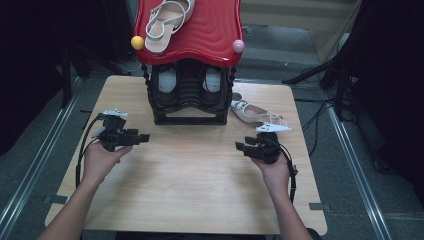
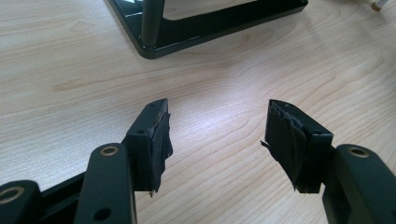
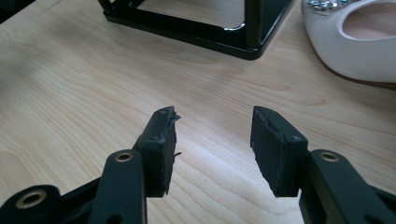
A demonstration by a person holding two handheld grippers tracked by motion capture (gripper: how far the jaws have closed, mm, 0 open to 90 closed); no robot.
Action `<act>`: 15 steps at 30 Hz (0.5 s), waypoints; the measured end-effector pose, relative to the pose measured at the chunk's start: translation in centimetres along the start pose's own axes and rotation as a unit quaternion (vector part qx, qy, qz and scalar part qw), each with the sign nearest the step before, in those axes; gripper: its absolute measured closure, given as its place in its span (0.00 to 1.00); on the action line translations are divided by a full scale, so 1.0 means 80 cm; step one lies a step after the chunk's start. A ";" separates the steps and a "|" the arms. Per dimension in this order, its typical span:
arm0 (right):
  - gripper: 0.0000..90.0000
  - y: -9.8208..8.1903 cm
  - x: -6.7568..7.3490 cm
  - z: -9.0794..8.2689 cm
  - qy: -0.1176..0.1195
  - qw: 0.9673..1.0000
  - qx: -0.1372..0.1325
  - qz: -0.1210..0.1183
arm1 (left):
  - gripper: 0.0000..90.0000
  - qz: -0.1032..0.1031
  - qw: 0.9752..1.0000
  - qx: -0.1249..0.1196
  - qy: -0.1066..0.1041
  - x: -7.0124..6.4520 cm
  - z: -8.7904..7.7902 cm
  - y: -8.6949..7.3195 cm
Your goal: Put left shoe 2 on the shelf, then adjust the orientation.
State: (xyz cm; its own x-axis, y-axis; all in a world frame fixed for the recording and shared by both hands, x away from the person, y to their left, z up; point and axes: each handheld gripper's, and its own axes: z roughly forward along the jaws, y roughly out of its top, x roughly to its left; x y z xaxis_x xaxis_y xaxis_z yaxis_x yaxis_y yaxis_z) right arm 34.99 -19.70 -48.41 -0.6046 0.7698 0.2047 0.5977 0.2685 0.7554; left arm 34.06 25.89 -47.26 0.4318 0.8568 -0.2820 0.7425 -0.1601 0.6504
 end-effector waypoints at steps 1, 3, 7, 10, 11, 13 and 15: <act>0.58 0.000 -0.001 -0.001 -0.001 1.000 0.001 0.002 | 0.45 0.002 1.000 0.004 -0.001 0.001 0.000 0.000; 0.59 0.002 -0.004 -0.004 -0.007 1.000 -0.001 0.001 | 0.45 0.002 1.000 0.002 0.003 0.000 0.001 -0.001; 0.66 0.004 -0.007 -0.008 -0.017 1.000 -0.006 0.001 | 0.45 0.008 1.000 0.001 0.006 0.002 0.001 -0.002; 0.76 0.006 -0.010 -0.010 -0.024 1.000 -0.007 0.007 | 0.46 0.003 1.000 -0.003 0.005 0.005 0.000 -0.003; 0.81 0.007 -0.011 -0.010 -0.027 1.000 -0.008 0.009 | 0.46 0.001 1.000 0.001 -0.001 0.006 -0.001 -0.003; 0.93 0.008 -0.015 -0.012 -0.037 0.999 -0.008 0.014 | 0.46 0.001 1.000 0.004 0.001 0.006 -0.001 -0.003; 1.00 0.009 -0.019 -0.014 -0.037 0.999 -0.006 0.023 | 0.46 -0.001 1.000 -0.002 0.001 0.006 -0.003 -0.002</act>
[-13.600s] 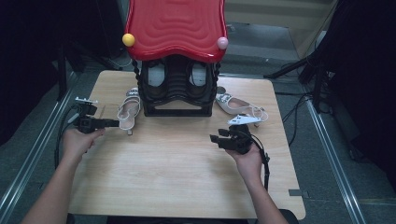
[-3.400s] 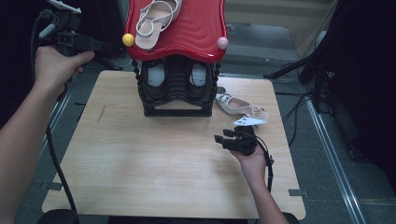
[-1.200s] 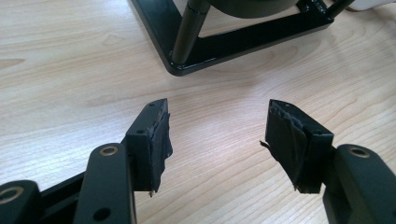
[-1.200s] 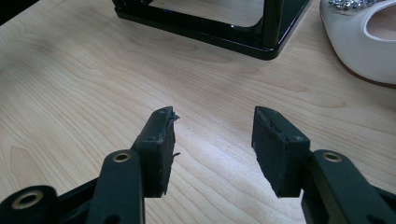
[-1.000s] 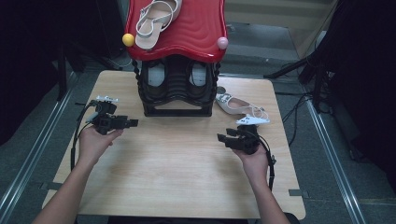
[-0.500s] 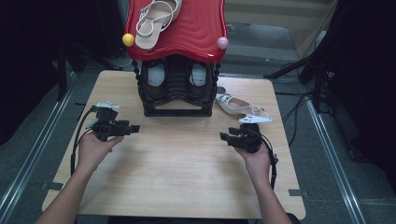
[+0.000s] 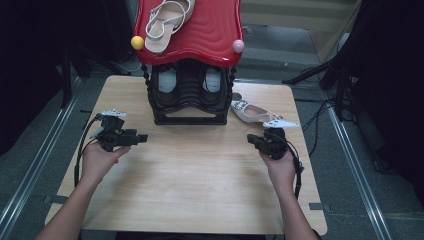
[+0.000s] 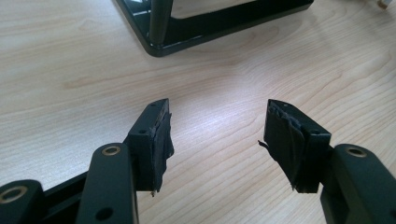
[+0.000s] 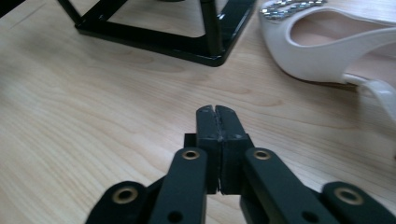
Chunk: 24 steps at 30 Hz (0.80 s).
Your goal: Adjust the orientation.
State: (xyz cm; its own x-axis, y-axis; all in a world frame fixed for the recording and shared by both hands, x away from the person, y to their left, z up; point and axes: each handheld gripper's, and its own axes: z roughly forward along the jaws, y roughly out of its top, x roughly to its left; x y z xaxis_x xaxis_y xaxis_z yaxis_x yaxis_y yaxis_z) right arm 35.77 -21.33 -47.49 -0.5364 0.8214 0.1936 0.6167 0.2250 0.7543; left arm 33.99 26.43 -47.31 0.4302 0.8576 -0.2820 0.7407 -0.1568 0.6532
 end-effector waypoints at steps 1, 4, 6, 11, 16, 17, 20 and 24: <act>1.00 0.000 -0.003 0.000 -0.003 1.000 -0.002 0.004 | 0.46 0.000 1.000 -0.001 -0.001 0.000 -0.001 0.000; 1.00 0.003 -0.012 -0.001 -0.014 1.000 0.000 0.009 | 0.46 0.003 1.000 -0.002 -0.004 -0.001 -0.002 0.000; 1.00 0.006 -0.018 0.000 -0.021 1.000 0.002 0.011 | 0.46 0.009 1.000 -0.001 -0.003 -0.002 -0.002 0.000; 1.00 0.014 -0.033 0.002 -0.028 0.999 0.013 0.021 | 0.46 0.006 1.000 -0.004 -0.013 -0.004 -0.002 0.001; 1.00 0.028 -0.043 -0.002 -0.025 0.999 0.007 0.026 | 0.47 0.006 1.000 -0.004 -0.015 -0.005 -0.005 0.001; 1.00 0.031 -0.046 -0.002 -0.027 0.999 0.004 0.027 | 0.46 0.007 1.000 -0.002 -0.014 -0.005 -0.005 0.001; 1.00 0.042 -0.054 -0.004 -0.034 0.999 0.000 0.031 | 0.46 0.008 1.000 0.002 -0.015 -0.006 -0.003 0.000; 1.00 0.057 -0.065 -0.006 -0.039 0.998 -0.003 0.040 | 0.46 0.018 1.000 0.008 -0.011 -0.009 0.001 0.000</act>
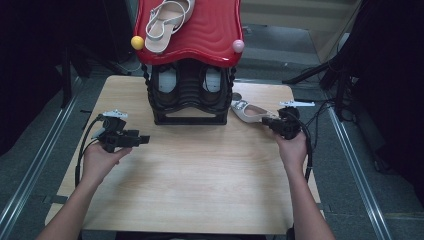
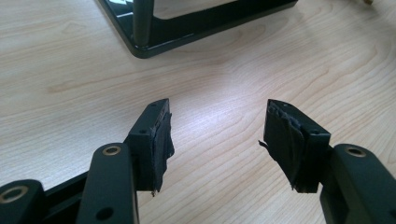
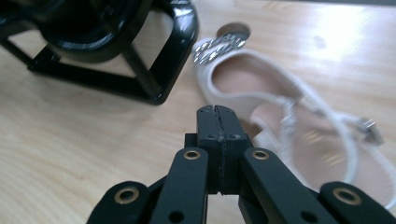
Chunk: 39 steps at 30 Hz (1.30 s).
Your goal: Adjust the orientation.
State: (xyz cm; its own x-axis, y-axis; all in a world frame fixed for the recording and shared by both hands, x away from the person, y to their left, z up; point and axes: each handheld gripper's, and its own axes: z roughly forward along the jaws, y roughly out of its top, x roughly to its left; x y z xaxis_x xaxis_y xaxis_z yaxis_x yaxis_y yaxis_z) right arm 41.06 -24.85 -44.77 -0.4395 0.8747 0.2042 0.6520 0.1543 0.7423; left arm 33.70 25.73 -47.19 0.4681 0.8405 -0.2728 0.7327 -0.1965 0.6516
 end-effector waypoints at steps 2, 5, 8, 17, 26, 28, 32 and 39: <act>1.00 0.008 -0.006 -0.001 -0.004 1.000 -0.003 0.002 | 0.47 0.002 1.000 0.001 -0.001 -0.001 0.003 0.000; 1.00 0.016 -0.015 0.001 -0.008 1.000 -0.001 0.008 | 0.47 0.006 1.000 0.005 0.000 -0.002 0.005 -0.001; 1.00 0.024 -0.025 0.005 -0.014 1.000 -0.002 0.009 | 0.47 0.011 1.000 0.007 -0.002 -0.002 0.004 -0.001; 1.00 0.028 -0.053 0.024 -0.029 0.999 0.008 0.020 | 0.47 0.019 1.000 0.002 -0.005 -0.003 0.007 -0.002; 1.00 0.012 -0.065 0.044 -0.020 0.999 0.004 0.042 | 0.47 0.017 1.000 0.006 -0.008 -0.002 0.009 -0.003; 1.00 0.009 -0.067 0.044 -0.014 0.999 0.003 0.045 | 0.47 0.016 1.000 0.007 -0.009 -0.002 0.010 -0.003; 1.00 0.007 -0.061 0.046 -0.021 0.999 0.013 0.033 | 0.47 0.015 1.000 0.007 -0.011 -0.002 0.010 -0.004; 1.00 0.011 -0.039 0.061 -0.054 0.998 0.034 -0.002 | 0.47 0.020 1.000 0.007 -0.010 -0.003 0.011 -0.004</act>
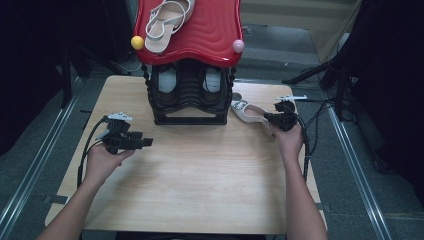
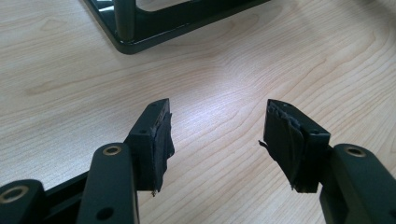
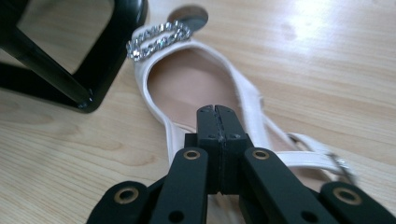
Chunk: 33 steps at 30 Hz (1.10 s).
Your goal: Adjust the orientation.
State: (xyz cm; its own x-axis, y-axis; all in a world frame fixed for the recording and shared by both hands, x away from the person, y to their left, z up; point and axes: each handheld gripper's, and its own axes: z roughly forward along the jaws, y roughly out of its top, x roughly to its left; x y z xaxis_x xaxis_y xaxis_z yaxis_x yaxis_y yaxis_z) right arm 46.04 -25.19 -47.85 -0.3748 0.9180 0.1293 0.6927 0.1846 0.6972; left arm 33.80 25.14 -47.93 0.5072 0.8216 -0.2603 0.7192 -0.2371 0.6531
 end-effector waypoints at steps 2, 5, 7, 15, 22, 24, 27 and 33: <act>1.00 0.003 0.010 0.009 -0.004 1.000 0.017 -0.004 | 0.47 0.000 1.000 0.002 0.001 0.000 0.000 0.000; 1.00 0.003 0.017 0.019 -0.007 0.999 0.032 -0.002 | 0.47 0.000 1.000 -0.001 0.000 0.000 -0.001 0.000; 1.00 0.004 0.018 0.019 -0.008 0.999 0.034 0.002 | 0.47 0.000 1.000 -0.001 -0.001 0.000 -0.001 0.000; 1.00 0.002 0.024 0.016 0.004 0.998 0.041 0.041 | 0.47 0.000 1.000 -0.003 0.001 0.001 -0.001 0.000; 1.00 0.004 0.035 0.013 0.004 0.998 0.047 0.034 | 0.47 0.002 1.000 -0.003 0.000 0.002 -0.002 0.000; 1.00 0.006 0.038 0.012 0.012 0.998 0.047 0.030 | 0.47 0.003 1.000 0.000 -0.001 0.002 -0.002 0.000; 1.00 0.005 0.043 0.013 0.020 0.998 0.049 0.029 | 0.47 0.003 1.000 0.002 -0.001 0.001 0.000 0.000; 1.00 0.005 0.041 0.013 0.023 0.998 0.040 0.035 | 0.47 0.000 1.000 -0.003 -0.002 0.001 -0.002 0.000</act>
State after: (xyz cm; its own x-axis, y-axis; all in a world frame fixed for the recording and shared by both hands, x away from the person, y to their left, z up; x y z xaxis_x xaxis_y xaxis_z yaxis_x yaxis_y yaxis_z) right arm 45.72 -21.72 -47.87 -0.3516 0.9124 0.2094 0.7637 0.1502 0.6279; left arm 33.78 25.26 -47.82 0.5094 0.8195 -0.2628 0.7165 -0.2347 0.6569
